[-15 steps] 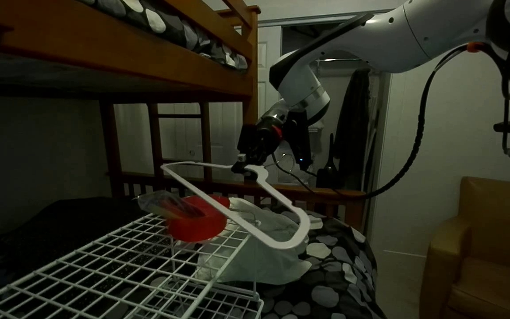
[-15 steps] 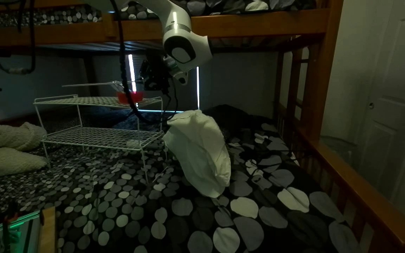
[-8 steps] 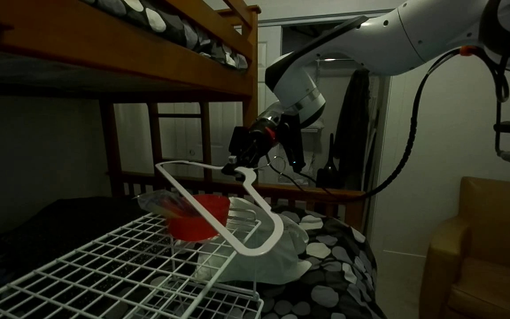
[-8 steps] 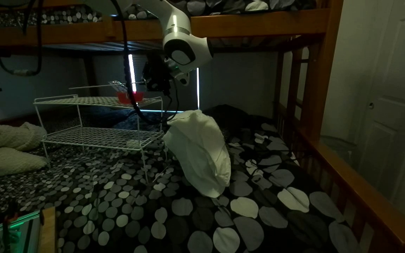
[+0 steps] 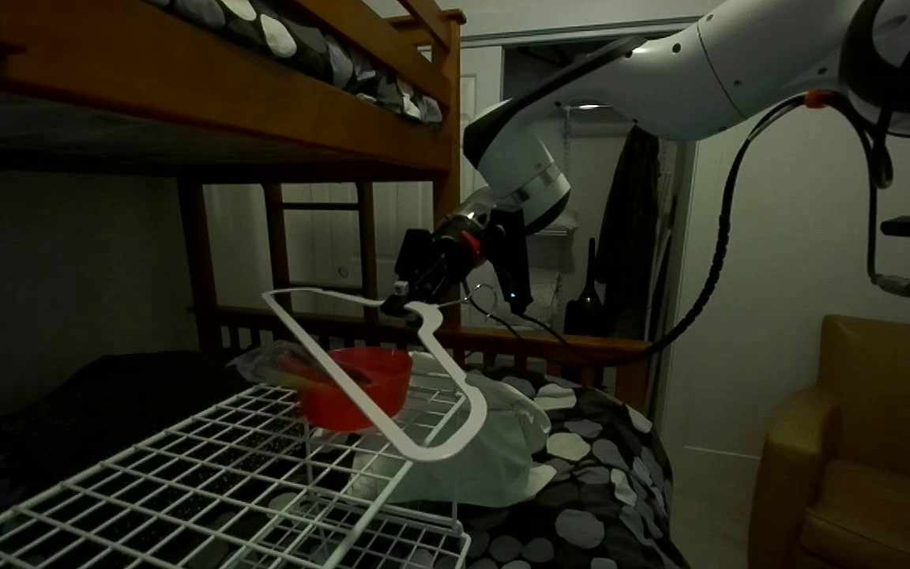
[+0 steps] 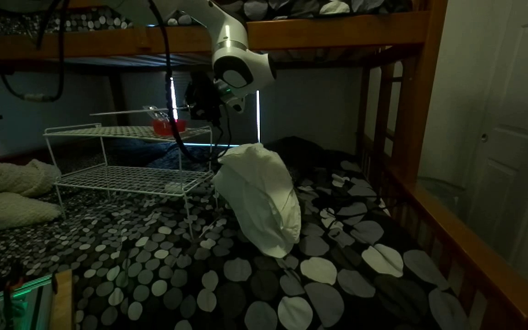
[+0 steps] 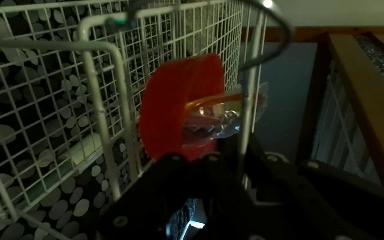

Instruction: Pick up the white coat hanger and put it on the top shelf of the white racks

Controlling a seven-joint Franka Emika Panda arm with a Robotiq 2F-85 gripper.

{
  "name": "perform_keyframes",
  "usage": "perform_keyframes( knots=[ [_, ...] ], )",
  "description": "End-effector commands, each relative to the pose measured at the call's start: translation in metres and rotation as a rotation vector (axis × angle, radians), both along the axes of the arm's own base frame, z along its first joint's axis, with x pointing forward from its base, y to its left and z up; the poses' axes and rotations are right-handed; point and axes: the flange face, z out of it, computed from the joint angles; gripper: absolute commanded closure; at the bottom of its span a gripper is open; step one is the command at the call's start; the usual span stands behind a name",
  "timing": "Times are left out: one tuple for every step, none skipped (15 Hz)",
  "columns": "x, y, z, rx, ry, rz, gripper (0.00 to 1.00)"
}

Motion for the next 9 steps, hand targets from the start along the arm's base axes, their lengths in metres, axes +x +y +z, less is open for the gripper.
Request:
perform_keyframes(
  knots=[
    [0.000,0.008,0.010,0.032,0.003,0.042,0.99],
    [0.000,0.012,0.010,0.022,0.002,0.048,0.99],
    [0.000,0.015,0.010,0.018,0.001,0.054,0.99],
    [-0.001,0.017,0.011,0.033,0.003,0.066,0.99],
    [-0.002,0.019,0.014,0.055,0.002,0.077,0.99],
    [-0.005,0.021,0.021,0.091,-0.011,0.094,0.99],
    [-0.006,0.023,0.028,0.122,-0.025,0.110,0.99],
    [-0.009,0.027,0.036,0.143,-0.038,0.128,0.99],
    [-0.012,0.031,0.042,0.159,-0.038,0.157,0.99]
  ],
)
